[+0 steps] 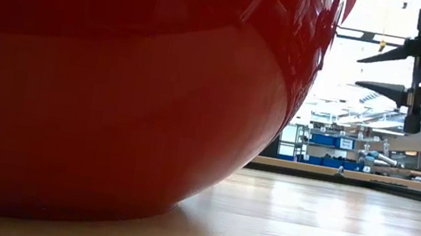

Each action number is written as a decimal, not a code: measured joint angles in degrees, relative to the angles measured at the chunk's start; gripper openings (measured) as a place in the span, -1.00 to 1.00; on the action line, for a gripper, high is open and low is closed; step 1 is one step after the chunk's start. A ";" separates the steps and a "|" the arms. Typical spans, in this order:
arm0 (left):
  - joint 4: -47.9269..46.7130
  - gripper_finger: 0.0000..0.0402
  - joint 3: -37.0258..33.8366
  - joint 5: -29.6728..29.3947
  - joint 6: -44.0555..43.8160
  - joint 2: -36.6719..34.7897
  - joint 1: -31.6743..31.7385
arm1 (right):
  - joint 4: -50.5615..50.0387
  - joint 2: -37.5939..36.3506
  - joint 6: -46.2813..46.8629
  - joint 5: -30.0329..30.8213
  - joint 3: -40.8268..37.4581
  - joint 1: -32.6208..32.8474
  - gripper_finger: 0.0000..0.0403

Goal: Nest bowls inside each other
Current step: Return to Home Position

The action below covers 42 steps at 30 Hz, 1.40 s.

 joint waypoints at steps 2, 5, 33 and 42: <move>1.87 -0.80 -0.58 1.22 0.29 0.51 1.75 | 1.07 0.00 -0.11 1.51 0.02 0.00 -0.14; 1.69 -0.89 -0.58 1.31 0.67 0.87 4.85 | 1.01 0.00 -0.19 4.04 0.02 0.00 -0.15; 1.62 -0.88 -0.65 1.79 35.54 0.85 10.32 | -11.94 1.42 -53.75 -1.01 0.07 0.00 -0.15; 1.60 -0.88 -0.67 1.81 35.55 0.85 10.32 | -11.94 1.42 -53.64 -1.05 0.07 0.00 -0.15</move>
